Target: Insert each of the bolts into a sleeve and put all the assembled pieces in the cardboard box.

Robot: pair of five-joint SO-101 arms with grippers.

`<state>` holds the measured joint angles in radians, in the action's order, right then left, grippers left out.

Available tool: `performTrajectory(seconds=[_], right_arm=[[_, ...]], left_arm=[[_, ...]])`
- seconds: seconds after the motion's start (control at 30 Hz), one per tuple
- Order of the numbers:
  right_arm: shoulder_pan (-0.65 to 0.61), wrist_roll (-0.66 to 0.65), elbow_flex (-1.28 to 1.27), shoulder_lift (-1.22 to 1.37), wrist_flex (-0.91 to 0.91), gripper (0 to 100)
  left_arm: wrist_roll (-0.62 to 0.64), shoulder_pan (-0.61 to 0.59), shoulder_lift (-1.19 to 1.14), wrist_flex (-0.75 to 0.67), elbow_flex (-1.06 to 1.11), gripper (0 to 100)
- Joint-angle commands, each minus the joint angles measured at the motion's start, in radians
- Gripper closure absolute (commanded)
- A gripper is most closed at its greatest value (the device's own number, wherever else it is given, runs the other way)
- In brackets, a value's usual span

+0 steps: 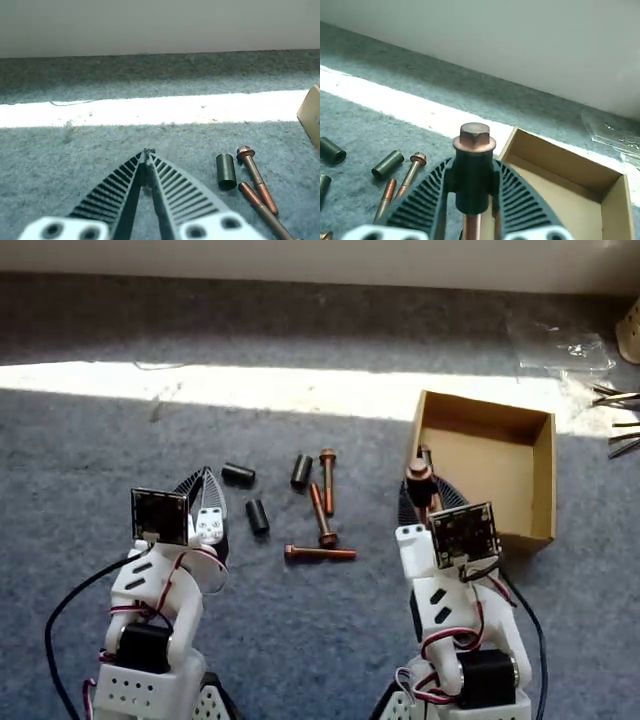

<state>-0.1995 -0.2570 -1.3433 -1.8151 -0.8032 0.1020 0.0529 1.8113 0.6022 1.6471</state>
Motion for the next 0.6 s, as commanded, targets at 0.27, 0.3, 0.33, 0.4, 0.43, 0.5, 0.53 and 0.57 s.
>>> performTrajectory(seconds=[0.27, 0.3, 0.33, 0.4, 0.43, 0.5, 0.53, 0.57], right_arm=[[0.097, -0.012, 0.418, 0.484, -0.065, 99.4], [0.124, -0.012, 0.446, 0.541, -0.065, 99.4], [0.145, -0.012, 0.475, 0.599, -0.065, 99.4], [0.171, -0.014, 0.526, 0.711, -0.065, 99.4], [0.179, -0.015, 0.550, 0.768, -0.065, 99.4], [0.180, -0.017, 0.593, 0.878, -0.065, 99.4], [0.180, -0.017, 0.616, 0.934, -0.065, 99.4], [0.180, -0.018, 0.638, 0.984, -0.065, 99.4]], left_arm=[[-0.009, -0.010, 0.016, 0.051, -0.061, 100], [-0.009, -0.010, 0.016, 0.052, -0.059, 100], [-0.009, -0.010, 0.016, 0.052, -0.059, 100], [-0.009, -0.010, 0.016, 0.052, -0.059, 100], [-0.009, -0.010, 0.016, 0.052, -0.059, 100], [-0.009, -0.010, 0.016, 0.052, -0.061, 100], [-0.009, -0.010, 0.016, 0.052, -0.061, 100], [-0.009, -0.010, 0.016, 0.052, -0.061, 100]])
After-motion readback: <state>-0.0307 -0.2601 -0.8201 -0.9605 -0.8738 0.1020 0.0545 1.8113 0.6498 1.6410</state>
